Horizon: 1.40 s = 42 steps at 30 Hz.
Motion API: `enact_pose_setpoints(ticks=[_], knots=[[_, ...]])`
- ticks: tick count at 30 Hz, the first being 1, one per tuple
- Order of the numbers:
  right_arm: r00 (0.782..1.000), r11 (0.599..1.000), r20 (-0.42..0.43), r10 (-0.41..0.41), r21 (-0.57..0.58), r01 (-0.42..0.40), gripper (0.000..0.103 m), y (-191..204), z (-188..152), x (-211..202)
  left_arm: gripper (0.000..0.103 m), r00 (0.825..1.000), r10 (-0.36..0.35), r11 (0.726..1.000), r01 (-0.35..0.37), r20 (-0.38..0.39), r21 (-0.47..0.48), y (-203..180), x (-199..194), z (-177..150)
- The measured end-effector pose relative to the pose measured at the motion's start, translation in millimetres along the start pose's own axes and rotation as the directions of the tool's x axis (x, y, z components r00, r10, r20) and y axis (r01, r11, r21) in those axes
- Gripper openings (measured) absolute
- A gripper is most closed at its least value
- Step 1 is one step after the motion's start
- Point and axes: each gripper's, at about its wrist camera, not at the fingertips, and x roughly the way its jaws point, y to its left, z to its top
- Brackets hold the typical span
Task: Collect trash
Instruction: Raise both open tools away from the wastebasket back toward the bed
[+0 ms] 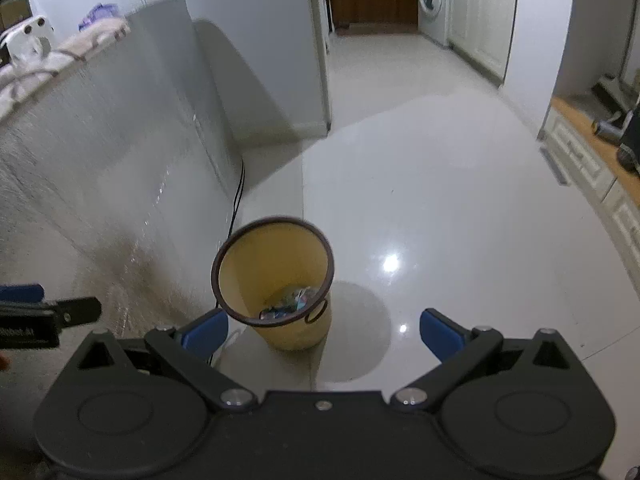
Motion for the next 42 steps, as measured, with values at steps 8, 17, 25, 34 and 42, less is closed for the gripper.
enact_pose_setpoints(ticks=[8,17,25,34,42], knots=[[0.994,1.0,0.11,-0.003,-0.003,0.003,0.103,-1.1,6.9,-87.4,0.103,0.993,-0.041,0.999,0.041,0.112,0.0,-8.9,-81.1,6.6],[0.968,1.0,0.248,0.024,-0.024,-0.019,0.103,19.9,17.5,-169.5,0.103,0.969,-0.031,1.0,0.03,0.247,0.005,-1.5,-165.8,10.1],[0.94,0.999,0.337,0.047,-0.04,-0.035,0.103,51.8,21.0,-209.9,0.103,0.934,0.015,1.0,-0.01,0.357,-0.016,30.9,-227.9,11.5],[0.906,0.992,0.409,0.112,-0.097,-0.079,0.103,113.1,37.1,-229.9,0.103,0.903,0.093,0.995,-0.067,0.42,-0.075,90.5,-266.3,17.5],[0.869,0.976,0.462,0.178,-0.197,-0.095,0.103,183.7,52.2,-228.6,0.103,0.883,0.162,0.984,-0.113,0.44,-0.136,150.4,-285.1,21.7]])
